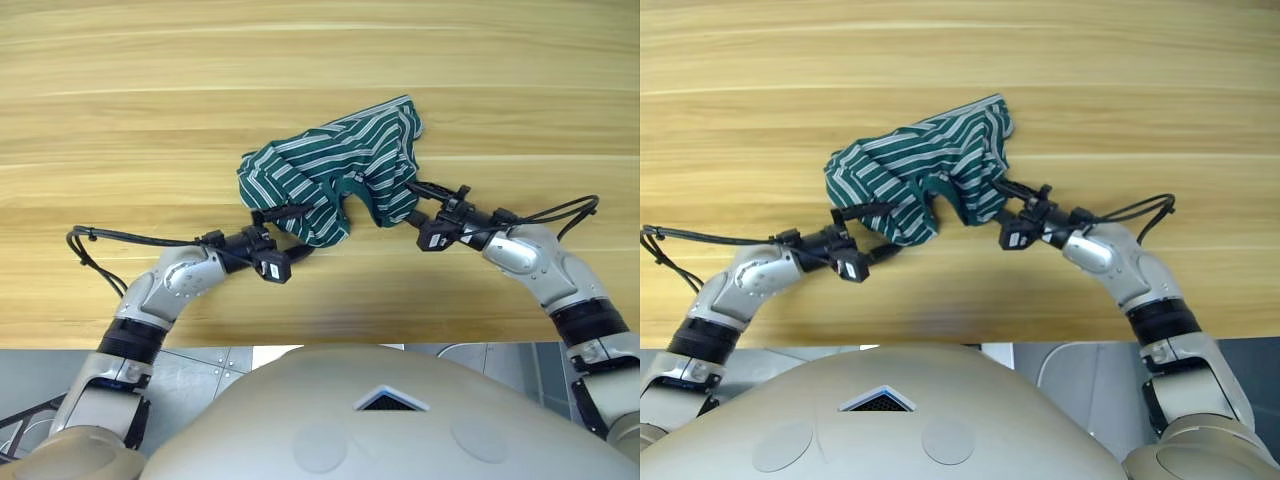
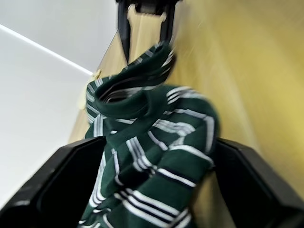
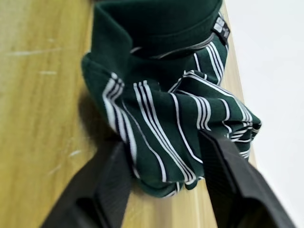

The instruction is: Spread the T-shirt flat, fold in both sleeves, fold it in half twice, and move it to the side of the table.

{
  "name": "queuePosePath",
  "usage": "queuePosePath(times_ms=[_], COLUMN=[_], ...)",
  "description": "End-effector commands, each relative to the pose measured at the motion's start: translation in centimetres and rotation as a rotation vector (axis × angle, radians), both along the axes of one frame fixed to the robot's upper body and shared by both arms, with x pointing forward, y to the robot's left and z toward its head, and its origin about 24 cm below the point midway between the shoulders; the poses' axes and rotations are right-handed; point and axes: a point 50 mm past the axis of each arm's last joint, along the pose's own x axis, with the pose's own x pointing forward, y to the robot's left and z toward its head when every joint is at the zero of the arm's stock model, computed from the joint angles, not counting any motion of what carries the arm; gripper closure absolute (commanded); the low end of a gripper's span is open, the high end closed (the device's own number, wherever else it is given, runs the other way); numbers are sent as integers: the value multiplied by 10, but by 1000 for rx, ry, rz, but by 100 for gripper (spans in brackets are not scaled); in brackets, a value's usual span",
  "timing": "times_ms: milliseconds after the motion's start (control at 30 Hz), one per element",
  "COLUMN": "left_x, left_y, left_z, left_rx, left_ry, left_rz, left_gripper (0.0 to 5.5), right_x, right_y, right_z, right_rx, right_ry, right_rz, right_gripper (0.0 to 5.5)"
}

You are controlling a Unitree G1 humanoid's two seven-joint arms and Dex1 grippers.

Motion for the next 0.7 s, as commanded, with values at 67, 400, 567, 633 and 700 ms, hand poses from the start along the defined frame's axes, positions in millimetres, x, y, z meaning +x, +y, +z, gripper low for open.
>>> queuePosePath(times_ms=[67, 400, 567, 633, 700], left_x=[-2, -13, -10, -8, -6], left_y=[1, -7, -3, -3, -8], left_z=[-6, -1, 8, 10, 8], left_rx=[60, -11, -64, -76, -78], left_ry=[2, -1, -52, -58, -49], left_rz=[-12, -106, -51, -33, -26], left_gripper=[147, 147, 147, 147, 147], right_x=[-15, -9, 7, 7, 6], right_y=[-3, -4, -10, -11, -9], right_z=[-25, -28, -24, -23, -21], right_rx=[-95, -83, -46, -39, -31], right_ry=[112, 115, 91, 84, 76], right_rz=[17, 7, -42, -40, -28], right_gripper=[424, 549, 549, 549, 549])
